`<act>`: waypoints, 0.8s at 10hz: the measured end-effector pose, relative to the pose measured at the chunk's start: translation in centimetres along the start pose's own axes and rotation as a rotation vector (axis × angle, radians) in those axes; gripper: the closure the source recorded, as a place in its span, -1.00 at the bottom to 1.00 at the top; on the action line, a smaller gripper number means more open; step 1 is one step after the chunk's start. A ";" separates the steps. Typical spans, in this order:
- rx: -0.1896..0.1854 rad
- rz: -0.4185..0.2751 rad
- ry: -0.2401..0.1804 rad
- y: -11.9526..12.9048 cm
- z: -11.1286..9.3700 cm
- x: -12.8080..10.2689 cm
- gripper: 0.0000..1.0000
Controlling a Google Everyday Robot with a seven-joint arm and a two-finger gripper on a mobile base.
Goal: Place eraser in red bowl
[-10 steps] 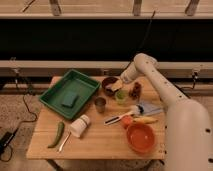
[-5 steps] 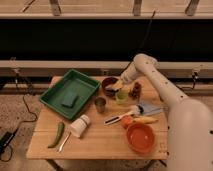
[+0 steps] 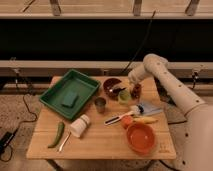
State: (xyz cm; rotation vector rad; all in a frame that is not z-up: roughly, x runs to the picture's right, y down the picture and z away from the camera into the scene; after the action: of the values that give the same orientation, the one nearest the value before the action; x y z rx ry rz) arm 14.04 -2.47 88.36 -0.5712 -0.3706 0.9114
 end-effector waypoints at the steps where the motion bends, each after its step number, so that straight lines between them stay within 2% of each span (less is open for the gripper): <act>1: 0.015 0.009 -0.028 -0.4 -1.5 0.8 1.00; 4: 0.062 0.038 -0.104 0.0 -6.3 3.9 1.00; 5: 0.084 0.054 -0.130 0.8 -8.3 5.7 1.00; 8: 0.098 0.086 -0.157 3.7 -10.8 8.8 1.00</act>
State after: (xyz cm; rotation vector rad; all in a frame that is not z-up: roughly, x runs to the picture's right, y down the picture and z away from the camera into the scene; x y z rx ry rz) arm 22.42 3.27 78.12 -0.4293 -0.4428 1.0552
